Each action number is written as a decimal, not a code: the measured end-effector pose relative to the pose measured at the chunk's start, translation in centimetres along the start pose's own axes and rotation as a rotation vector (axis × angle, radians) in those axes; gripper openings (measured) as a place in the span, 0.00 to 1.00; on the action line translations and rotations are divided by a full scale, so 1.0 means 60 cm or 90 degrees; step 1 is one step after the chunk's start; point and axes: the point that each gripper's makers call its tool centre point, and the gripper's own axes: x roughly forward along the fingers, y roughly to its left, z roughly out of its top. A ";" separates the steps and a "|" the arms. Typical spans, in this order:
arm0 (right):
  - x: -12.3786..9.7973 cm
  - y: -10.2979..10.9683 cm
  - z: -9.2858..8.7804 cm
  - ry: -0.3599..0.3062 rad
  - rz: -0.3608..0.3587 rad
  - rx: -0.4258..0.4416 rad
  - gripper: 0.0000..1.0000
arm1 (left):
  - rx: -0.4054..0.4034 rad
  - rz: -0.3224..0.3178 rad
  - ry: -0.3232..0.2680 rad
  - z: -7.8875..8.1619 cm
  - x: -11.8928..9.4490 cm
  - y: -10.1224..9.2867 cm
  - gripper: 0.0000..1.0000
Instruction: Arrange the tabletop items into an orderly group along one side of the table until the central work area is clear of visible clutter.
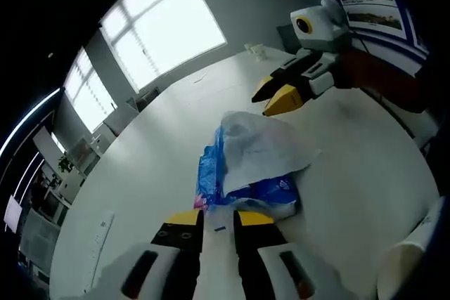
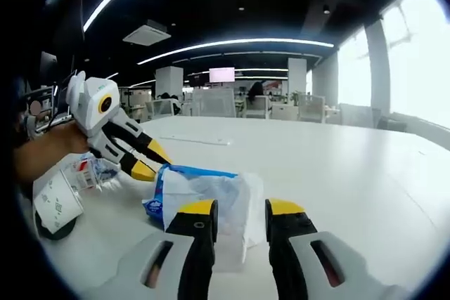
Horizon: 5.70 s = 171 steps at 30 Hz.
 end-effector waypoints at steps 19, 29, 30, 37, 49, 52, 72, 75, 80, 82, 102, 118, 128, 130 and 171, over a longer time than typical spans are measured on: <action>0.001 0.009 0.008 0.018 -0.033 -0.049 1.00 | -0.093 0.028 -0.070 0.039 -0.035 0.009 1.00; -0.006 0.006 0.007 0.021 -0.035 -0.042 1.00 | -0.117 0.053 -0.072 0.034 -0.047 0.021 1.00; -0.007 0.006 0.007 0.020 -0.036 -0.043 1.00 | -0.117 0.055 -0.071 0.033 -0.048 0.022 1.00; -0.012 0.005 0.013 0.016 -0.039 -0.042 1.00 | -0.126 0.068 -0.072 0.032 -0.059 0.033 1.00; -0.017 0.015 0.024 0.007 -0.036 -0.046 1.00 | -0.134 0.082 -0.068 0.020 -0.077 0.039 1.00; -0.017 0.023 0.027 0.005 -0.033 -0.049 1.00 | -0.137 0.082 -0.063 0.015 -0.082 0.039 1.00; -0.014 0.054 0.035 0.011 -0.012 -0.057 1.00 | -0.169 0.094 -0.047 -0.018 -0.121 0.038 1.00; -0.013 0.059 0.037 0.010 -0.007 -0.059 1.00 | -0.177 0.096 -0.051 -0.022 -0.129 0.043 1.00; -0.011 0.065 0.039 0.009 -0.001 -0.058 1.00 | -0.181 0.103 -0.051 -0.032 -0.143 0.048 1.00; -0.010 0.068 0.039 0.010 0.001 -0.057 1.00 | -0.187 0.105 -0.050 -0.036 -0.146 0.046 1.00; -0.006 0.108 0.046 0.009 0.025 -0.053 1.00 | -0.220 0.128 -0.046 -0.080 -0.196 0.050 1.00; -0.001 0.122 0.050 0.006 0.043 -0.052 1.00 | -0.227 0.141 -0.044 -0.097 -0.225 0.042 1.00; 0.000 0.129 0.054 -0.001 0.049 -0.047 1.00 | -0.226 0.175 -0.035 -0.118 -0.250 0.052 1.00; -0.001 0.132 0.054 -0.002 0.051 -0.048 1.00 | -0.225 0.178 -0.031 -0.119 -0.258 0.042 1.00; -0.015 0.167 0.063 -0.007 0.082 -0.061 1.00 | -0.250 0.157 -0.052 -0.131 -0.311 -0.007 1.00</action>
